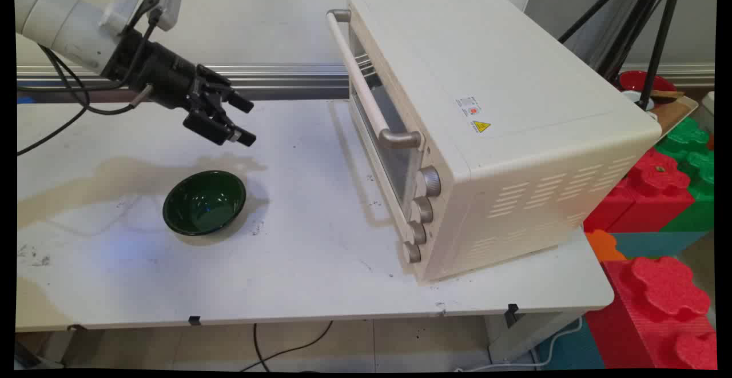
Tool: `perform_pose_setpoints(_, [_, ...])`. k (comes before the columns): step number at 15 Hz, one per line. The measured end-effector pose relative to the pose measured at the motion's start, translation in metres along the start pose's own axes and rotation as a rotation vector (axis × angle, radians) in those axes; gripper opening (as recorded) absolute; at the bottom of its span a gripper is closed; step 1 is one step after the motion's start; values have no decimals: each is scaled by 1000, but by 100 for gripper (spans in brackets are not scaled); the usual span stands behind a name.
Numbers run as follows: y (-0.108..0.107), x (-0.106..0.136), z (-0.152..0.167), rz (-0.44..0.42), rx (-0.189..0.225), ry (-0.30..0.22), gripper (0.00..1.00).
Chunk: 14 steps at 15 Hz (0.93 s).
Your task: Open the oven
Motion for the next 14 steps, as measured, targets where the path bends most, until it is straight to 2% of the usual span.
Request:
perform_pose_setpoints(6, [-4, 23, -7, -32, 23, 79, 100])
perform_pose_setpoints(14, [-10, 63, -16, -34, 18, 177, 100])
